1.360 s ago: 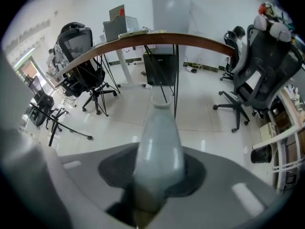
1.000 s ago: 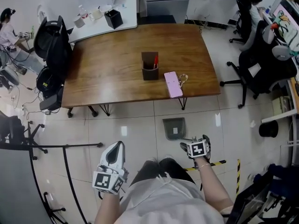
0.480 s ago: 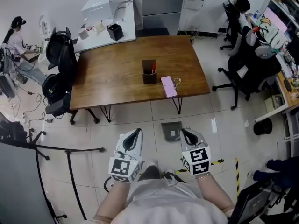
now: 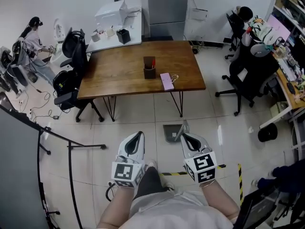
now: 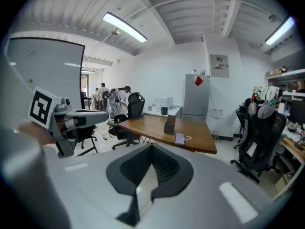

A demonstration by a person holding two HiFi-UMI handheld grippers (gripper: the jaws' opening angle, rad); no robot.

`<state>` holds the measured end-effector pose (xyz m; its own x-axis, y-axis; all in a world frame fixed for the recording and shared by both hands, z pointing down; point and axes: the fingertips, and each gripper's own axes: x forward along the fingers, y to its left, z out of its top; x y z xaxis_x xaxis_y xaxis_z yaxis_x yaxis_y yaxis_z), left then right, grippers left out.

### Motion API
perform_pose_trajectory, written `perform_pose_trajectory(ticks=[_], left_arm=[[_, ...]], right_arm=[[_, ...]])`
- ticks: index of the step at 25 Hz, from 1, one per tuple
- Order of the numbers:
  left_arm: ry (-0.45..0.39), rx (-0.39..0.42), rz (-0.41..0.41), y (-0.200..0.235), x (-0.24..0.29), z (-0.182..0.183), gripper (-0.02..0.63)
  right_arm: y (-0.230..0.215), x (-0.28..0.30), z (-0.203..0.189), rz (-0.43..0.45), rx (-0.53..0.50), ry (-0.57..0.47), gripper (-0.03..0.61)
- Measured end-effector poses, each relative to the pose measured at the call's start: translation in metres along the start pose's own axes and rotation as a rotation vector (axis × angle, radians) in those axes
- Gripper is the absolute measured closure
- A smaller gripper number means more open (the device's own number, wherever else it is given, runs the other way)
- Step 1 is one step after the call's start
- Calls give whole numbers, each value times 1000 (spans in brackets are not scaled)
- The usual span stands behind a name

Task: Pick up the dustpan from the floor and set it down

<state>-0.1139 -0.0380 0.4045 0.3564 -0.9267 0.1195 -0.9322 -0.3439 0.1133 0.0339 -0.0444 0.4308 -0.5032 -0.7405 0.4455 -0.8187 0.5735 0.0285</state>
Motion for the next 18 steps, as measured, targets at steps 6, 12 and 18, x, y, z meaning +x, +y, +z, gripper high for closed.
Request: perform_pose_trajectory(ticks=[6, 12, 18], left_arm=[[24, -13, 22, -42, -57, -14, 600], [2, -20, 24, -43, -79, -3, 600], [-29, -15, 53, -31, -90, 8, 600]], right_arm=[[14, -59, -20, 23, -16, -5, 577], [26, -66, -11, 25, -17, -21, 577], [43, -68, -1, 46, -60, -41, 577]])
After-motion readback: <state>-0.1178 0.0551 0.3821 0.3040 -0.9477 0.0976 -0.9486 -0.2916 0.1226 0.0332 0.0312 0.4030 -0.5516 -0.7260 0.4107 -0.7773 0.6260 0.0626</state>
